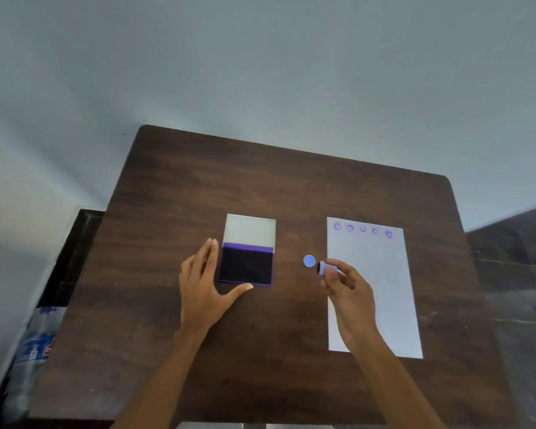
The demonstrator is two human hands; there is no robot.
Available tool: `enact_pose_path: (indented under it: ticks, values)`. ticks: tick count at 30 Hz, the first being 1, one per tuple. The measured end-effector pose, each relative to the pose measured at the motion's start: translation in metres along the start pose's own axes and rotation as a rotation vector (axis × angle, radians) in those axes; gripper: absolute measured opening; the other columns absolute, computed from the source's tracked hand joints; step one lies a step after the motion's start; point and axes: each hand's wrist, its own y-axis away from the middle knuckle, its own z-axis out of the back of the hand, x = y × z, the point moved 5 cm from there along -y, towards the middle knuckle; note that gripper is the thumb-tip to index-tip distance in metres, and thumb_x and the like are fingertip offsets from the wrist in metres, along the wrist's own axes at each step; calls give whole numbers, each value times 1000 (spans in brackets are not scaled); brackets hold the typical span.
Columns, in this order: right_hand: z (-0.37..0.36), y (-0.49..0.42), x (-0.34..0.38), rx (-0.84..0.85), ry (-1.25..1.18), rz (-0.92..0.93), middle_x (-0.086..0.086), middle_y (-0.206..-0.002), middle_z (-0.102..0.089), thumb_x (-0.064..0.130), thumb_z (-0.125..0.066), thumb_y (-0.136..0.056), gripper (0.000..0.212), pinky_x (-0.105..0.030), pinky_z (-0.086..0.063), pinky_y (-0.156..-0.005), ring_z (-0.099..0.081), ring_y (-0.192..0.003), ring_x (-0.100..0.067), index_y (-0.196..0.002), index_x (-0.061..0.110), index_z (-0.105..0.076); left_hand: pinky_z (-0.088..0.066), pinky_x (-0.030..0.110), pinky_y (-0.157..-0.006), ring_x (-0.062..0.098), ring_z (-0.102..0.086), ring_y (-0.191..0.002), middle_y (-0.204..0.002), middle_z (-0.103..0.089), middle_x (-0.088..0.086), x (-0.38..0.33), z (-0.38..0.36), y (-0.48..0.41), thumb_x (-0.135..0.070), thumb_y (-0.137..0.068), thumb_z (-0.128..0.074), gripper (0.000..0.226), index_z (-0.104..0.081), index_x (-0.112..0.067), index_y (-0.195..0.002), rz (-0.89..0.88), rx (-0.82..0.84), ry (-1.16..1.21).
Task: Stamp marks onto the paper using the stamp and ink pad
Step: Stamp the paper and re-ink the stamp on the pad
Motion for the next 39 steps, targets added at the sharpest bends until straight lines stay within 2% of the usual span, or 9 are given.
enact_pose_path:
  ticks: [3, 5, 7, 10, 15, 25, 28, 32, 39]
  values:
    - [32, -12, -4, -36, -29, -32, 6, -101, -73, 35, -67, -85, 23, -25, -55, -82, -68, -92, -14, -104, 23, -69, -36, 30, -94, 22, -50, -115, -131, -55, 6, -47, -7, 34, -50, -86, -63, 62, -56, -15, -137, -133, -176, 75]
    - [45, -23, -8, -43, -85, -65, 4, -103, -73, 31, -66, -86, 22, -28, -55, -86, -69, -94, -15, -106, 21, -70, -43, 32, -90, 19, -56, -107, -120, -61, 3, -86, -30, 53, -38, -91, -63, 42, -65, -17, -127, -326, -127, 128]
    - [58, -34, -12, -60, -115, -72, 4, -103, -73, 28, -67, -86, 21, -26, -55, -85, -69, -94, -15, -106, 20, -70, -51, 35, -82, 14, -58, -105, -120, -62, 0, -122, -62, 63, -34, -93, -65, 36, -66, -18, -125, -459, 16, 164]
    - [71, -52, -16, -76, -139, -60, 3, -103, -73, 28, -67, -86, 22, -24, -55, -84, -69, -94, -15, -106, 20, -70, -56, 31, -81, 11, -61, -104, -125, -64, -1, -156, -99, 62, -36, -94, -60, 36, -66, -19, -125, -496, 113, 178]
    - [77, -85, -23, -41, -126, -53, 5, -102, -73, 31, -68, -85, 22, -23, -55, -83, -69, -94, -14, -104, 21, -71, -53, 26, -82, 13, -62, -103, -136, -60, 1, -165, -130, 43, -41, -95, -57, 45, -60, -18, -134, -392, 112, 117]
    - [44, -141, -20, -30, 331, 251, 2, -95, -71, 21, -65, -89, 15, -2, -45, -65, -65, -74, -7, -102, 14, -68, -51, 29, -78, 15, -62, -95, -139, -59, -1, -166, -142, 46, -46, -96, -50, 45, -66, -18, -127, -396, 126, -34]
    - [32, -146, -12, -16, 519, 444, -7, -92, -70, 10, -69, -86, 14, -7, -41, -69, -59, -77, -12, -100, 7, -69, -52, 31, -76, 15, -63, -93, -138, -59, -1, -166, -143, 46, -44, -93, -56, 44, -66, -17, -127, -410, 123, -43]
    - [18, -149, -9, 75, 688, 596, -17, -94, -69, -3, -70, -82, 19, -28, -51, -72, -61, -83, -25, -100, -1, -66, -53, 32, -79, 16, -64, -94, -137, -61, -1, -166, -142, 47, -46, -92, -55, 44, -67, -19, -125, -409, 119, -65]
    - [6, -153, -18, 124, 844, 640, -18, -99, -67, -6, -73, -77, 28, -22, -43, -74, -62, -88, -28, -103, -3, -65, -53, 33, -81, 17, -64, -95, -136, -61, -1, -166, -143, 47, -46, -92, -55, 43, -67, -20, -125, -407, 128, -73]
